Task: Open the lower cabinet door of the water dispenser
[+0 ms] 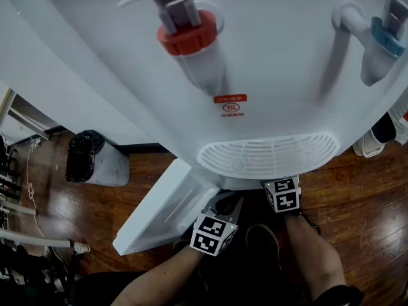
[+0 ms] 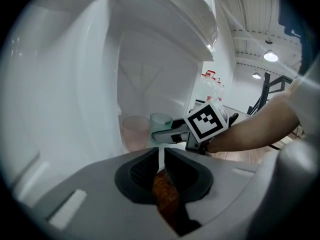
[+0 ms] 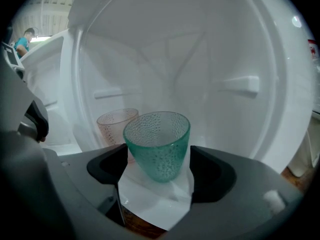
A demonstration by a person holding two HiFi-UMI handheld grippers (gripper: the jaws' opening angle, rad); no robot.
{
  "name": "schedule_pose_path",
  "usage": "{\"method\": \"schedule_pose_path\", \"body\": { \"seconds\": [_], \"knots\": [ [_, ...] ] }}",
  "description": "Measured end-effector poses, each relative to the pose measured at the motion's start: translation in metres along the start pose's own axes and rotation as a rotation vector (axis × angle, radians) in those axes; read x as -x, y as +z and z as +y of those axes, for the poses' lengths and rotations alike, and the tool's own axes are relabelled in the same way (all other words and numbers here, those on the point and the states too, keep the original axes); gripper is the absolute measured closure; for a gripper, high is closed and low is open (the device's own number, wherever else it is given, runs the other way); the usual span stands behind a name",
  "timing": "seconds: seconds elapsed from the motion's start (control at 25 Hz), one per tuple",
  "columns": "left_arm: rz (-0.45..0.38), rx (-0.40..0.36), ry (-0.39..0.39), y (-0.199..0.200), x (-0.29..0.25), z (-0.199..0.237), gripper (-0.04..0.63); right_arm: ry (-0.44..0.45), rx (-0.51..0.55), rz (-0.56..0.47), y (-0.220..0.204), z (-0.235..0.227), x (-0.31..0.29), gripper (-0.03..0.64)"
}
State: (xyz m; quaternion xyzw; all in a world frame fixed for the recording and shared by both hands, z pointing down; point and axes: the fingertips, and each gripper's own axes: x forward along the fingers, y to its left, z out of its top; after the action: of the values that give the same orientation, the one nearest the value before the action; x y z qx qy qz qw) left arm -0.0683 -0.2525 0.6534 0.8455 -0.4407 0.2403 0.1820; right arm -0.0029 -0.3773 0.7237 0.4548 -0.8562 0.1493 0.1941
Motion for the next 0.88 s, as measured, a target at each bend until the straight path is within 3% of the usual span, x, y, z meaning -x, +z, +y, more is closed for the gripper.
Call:
{"method": "schedule_pose_path", "body": {
  "seconds": [0.52,0.88],
  "knots": [
    [-0.011,0.010,0.003,0.000,0.008,0.004,0.583,-0.008,0.006,0.016,0.002,-0.001,-0.005,0.253],
    [-0.044,0.026,-0.020,0.012,0.023,-0.005,0.583,0.013,-0.003,0.004,0.004,0.011,0.024,0.256]
  ]
}}
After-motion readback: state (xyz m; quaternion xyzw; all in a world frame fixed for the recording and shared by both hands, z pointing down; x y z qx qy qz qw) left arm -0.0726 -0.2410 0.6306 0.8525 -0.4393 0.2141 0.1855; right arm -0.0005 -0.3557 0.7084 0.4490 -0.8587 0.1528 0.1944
